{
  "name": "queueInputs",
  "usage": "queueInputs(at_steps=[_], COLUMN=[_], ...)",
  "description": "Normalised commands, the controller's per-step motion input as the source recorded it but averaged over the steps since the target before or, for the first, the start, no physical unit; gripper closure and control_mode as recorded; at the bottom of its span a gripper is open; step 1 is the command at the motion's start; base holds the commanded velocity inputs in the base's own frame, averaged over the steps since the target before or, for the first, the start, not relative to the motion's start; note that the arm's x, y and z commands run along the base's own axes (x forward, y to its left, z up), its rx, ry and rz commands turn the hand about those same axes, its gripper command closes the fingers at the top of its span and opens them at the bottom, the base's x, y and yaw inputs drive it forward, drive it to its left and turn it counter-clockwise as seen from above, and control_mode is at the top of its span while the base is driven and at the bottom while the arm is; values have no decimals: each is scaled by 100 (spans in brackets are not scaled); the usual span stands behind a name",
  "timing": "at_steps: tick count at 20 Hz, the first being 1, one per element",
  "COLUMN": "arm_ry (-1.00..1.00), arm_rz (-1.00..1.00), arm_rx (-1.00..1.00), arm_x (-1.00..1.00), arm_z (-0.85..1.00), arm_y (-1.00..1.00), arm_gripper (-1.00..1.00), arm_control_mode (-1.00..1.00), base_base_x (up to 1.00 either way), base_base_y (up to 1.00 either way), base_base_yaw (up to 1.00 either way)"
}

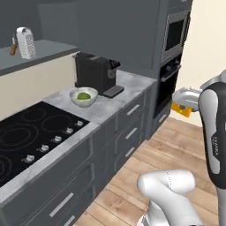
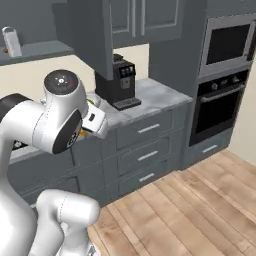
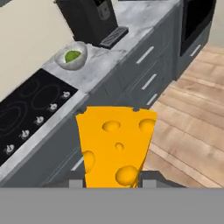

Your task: Pick the cheese from the fridge and the cheese grater from the cabinet and place them next to the salad bowl.

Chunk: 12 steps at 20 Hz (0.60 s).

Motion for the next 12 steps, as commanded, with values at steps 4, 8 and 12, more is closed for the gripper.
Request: queueInputs(at_steps=[4,8,12], arm_ry=[0,0,0], arm_rz=[0,0,0], arm_rx=[0,0,0], arm_x=[0,0,0], arm_z=[0,0,0], arm_y=[0,0,0], arm_gripper=[100,100,100], arm_control_mode=[100,100,100], base_base_x=[3,15,41], base_base_y=[7,1,0], base_base_yaw=[75,73,62])
